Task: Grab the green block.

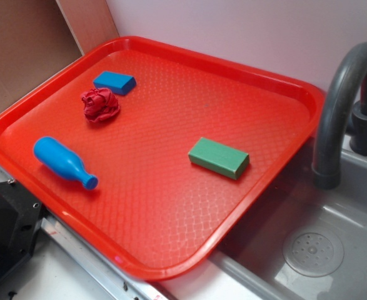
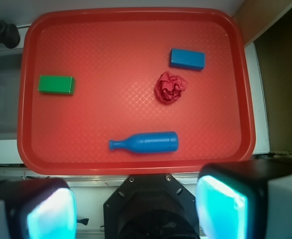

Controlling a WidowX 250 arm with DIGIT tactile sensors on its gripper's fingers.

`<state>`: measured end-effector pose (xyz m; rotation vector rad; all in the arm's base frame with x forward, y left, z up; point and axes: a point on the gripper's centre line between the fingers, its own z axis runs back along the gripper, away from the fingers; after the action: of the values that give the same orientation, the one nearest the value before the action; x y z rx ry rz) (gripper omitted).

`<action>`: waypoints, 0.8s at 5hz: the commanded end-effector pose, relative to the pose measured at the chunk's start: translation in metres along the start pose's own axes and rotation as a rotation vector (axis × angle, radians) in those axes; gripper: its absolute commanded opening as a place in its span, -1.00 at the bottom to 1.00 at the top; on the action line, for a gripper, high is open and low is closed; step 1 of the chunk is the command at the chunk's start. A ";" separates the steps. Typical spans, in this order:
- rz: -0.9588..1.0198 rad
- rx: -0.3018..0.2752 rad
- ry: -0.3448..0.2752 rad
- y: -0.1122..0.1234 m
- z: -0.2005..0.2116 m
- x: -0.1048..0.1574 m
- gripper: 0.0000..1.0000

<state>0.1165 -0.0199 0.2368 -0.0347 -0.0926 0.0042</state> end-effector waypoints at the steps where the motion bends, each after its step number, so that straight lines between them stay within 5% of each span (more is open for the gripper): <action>1: 0.000 0.000 0.000 0.000 0.000 0.000 1.00; 4: -0.210 0.034 0.056 -0.016 -0.056 0.049 1.00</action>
<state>0.1699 -0.0365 0.1782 0.0150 -0.0035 -0.1974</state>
